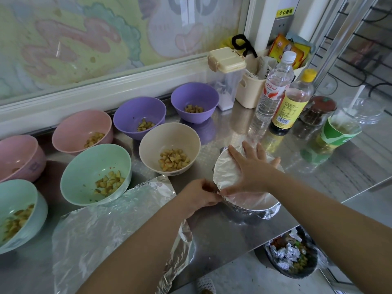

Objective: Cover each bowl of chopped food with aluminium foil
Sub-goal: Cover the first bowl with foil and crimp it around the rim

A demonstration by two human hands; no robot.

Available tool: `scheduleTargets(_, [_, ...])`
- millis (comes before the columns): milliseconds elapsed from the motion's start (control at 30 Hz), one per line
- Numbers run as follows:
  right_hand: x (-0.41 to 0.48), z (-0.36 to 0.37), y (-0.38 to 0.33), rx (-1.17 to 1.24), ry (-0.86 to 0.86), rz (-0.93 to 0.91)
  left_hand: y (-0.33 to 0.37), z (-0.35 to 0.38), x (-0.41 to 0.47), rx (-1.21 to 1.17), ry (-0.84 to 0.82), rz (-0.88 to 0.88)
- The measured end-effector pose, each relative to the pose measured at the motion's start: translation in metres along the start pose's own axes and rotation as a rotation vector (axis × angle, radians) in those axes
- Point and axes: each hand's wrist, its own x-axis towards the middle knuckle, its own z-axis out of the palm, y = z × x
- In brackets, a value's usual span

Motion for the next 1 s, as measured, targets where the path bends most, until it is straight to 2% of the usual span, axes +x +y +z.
scheduleTargets(133, [-0.001,0.000,0.000,-0.007,0.005,0.002,0.001,0.008,-0.003,-0.398,-0.007,-0.175])
scheduleTargets(267, [0.000,0.000,0.000,-0.007,0.002,0.006,-0.005,0.023,-0.010,-0.688,0.100,-0.294])
scheduleTargets(367, [0.000,0.001,0.000,-0.008,0.004,0.007,-0.005,0.036,-0.015,-0.795,0.171,-0.323])
scheduleTargets(633, [0.002,0.002,0.001,-0.012,0.004,0.002,0.012,0.046,-0.025,-0.911,0.220,-0.325])
scheduleTargets(800, [0.000,0.003,0.000,-0.008,0.026,0.004,0.033,0.039,-0.032,-1.107,-0.021,-0.296])
scheduleTargets(1000, [-0.003,0.002,-0.003,-0.014,0.038,0.006,0.042,0.027,-0.034,-1.072,-0.290,-0.255])
